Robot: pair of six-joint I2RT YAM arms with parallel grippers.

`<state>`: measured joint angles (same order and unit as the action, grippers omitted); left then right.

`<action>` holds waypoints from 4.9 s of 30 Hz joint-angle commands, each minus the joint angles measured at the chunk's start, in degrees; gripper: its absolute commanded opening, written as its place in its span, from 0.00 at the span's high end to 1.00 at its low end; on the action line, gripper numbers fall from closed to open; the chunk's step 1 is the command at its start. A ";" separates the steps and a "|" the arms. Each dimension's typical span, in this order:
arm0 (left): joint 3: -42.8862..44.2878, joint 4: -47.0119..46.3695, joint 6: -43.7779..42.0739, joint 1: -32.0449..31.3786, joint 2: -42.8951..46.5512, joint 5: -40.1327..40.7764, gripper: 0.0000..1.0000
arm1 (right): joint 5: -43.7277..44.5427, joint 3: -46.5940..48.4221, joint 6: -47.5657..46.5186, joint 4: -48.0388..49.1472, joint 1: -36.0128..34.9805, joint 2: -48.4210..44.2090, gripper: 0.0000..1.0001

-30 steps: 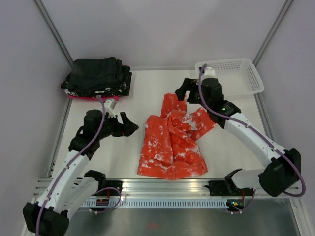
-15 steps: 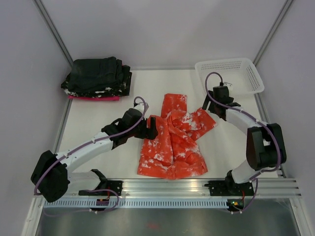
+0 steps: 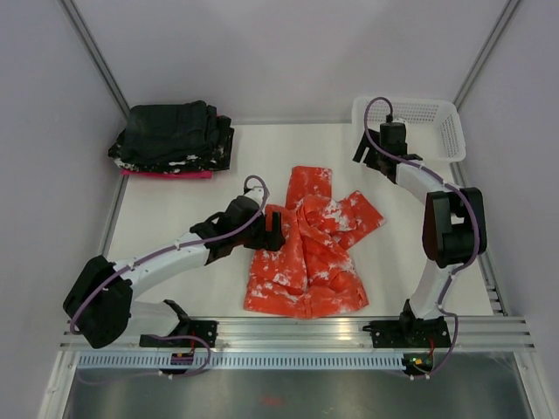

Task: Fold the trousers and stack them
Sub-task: Flatten the trousers out

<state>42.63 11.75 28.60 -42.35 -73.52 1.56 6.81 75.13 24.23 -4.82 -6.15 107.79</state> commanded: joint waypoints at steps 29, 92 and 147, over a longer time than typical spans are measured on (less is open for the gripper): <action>18.11 9.78 -0.11 -10.40 -5.62 25.42 0.98 | -15.66 -36.29 4.87 -25.16 -0.18 -74.74 0.02; 32.14 16.47 -16.44 8.25 15.41 2.69 0.98 | -16.47 -10.72 2.84 -13.46 -10.72 -34.40 0.20; 26.71 0.21 -3.02 23.63 -30.98 1.27 0.11 | -15.16 -42.87 16.99 -44.84 4.83 -76.76 0.09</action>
<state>67.51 17.10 28.16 -18.76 -101.62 3.07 -7.97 33.06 40.42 -52.99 -1.48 30.70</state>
